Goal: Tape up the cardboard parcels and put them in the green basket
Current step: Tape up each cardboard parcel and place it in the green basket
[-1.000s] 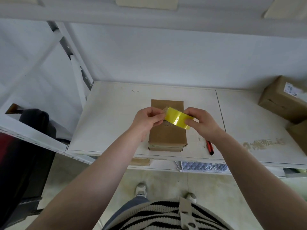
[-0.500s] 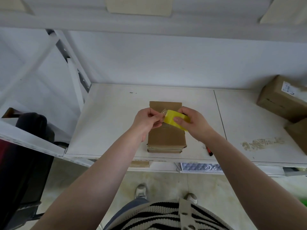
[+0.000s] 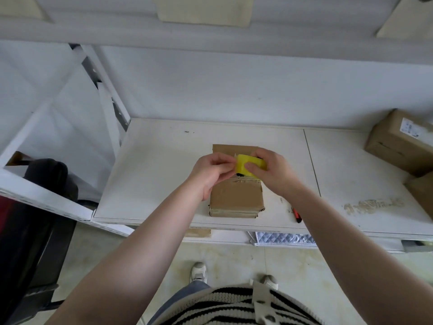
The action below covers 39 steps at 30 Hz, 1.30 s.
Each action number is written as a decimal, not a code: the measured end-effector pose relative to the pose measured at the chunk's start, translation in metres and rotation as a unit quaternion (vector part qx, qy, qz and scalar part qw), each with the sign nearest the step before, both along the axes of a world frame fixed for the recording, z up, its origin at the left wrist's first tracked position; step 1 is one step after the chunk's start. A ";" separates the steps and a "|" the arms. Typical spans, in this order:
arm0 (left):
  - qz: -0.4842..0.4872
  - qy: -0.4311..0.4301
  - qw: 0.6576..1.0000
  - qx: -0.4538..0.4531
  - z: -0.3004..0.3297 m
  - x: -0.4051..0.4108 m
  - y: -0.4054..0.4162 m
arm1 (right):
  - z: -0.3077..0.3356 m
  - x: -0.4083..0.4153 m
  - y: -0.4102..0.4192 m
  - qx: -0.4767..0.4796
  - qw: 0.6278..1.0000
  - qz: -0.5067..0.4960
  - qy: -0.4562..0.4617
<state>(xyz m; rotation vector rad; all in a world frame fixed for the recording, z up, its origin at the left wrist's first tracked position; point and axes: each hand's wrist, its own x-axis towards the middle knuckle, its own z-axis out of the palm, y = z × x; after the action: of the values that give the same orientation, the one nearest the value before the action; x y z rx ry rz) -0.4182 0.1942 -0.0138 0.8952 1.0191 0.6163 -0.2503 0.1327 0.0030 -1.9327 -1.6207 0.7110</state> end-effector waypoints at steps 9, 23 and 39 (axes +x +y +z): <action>0.046 0.092 0.994 0.036 -0.005 0.008 0.001 | -0.007 -0.005 0.001 0.032 0.999 -0.015 0.016; -0.009 0.033 0.995 -0.089 -0.001 -0.004 0.007 | 0.003 0.000 -0.005 0.043 0.997 0.056 0.003; -0.059 0.026 0.998 -0.021 0.008 -0.009 0.026 | 0.011 0.010 0.010 0.025 0.994 0.096 -0.033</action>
<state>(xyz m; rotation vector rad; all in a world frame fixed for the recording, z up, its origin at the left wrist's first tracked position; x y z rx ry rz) -0.4268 0.2199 -0.0057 0.9312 1.0149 0.4737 -0.2401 0.1431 0.0135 -1.7979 -1.8662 0.6799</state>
